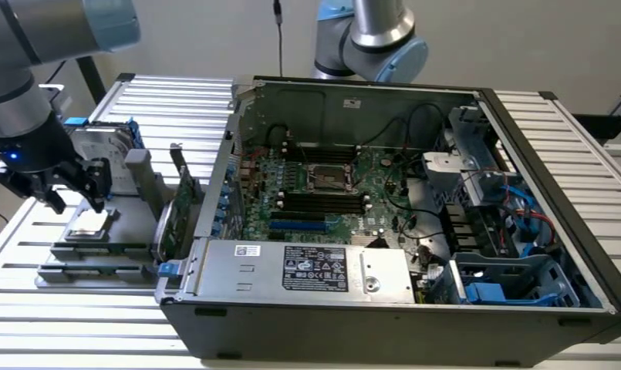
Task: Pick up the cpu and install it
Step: 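Pick up the cpu and move it towards the insertion slot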
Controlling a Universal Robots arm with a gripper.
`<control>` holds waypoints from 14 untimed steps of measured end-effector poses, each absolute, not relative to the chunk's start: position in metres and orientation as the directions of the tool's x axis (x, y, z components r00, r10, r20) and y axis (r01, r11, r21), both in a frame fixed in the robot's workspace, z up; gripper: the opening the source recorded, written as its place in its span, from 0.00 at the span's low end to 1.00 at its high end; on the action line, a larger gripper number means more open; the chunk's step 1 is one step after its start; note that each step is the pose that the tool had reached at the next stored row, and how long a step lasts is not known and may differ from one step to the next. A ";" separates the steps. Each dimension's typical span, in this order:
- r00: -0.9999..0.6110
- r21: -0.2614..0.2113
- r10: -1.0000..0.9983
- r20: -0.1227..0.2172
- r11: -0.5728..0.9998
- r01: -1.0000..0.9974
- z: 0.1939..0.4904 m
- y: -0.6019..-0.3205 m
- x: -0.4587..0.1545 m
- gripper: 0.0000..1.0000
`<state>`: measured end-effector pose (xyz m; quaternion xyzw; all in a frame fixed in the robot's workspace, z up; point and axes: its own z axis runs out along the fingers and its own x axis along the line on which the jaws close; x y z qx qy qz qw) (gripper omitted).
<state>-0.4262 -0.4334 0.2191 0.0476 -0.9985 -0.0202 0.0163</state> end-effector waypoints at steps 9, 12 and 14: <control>-0.995 0.042 -0.090 0.030 0.995 -0.089 0.204 -0.437 -0.426 0.62; -0.996 0.042 -0.088 0.031 0.995 -0.087 0.202 -0.437 -0.425 0.62; -0.996 0.041 -0.087 0.031 0.995 -0.086 0.201 -0.437 -0.424 0.62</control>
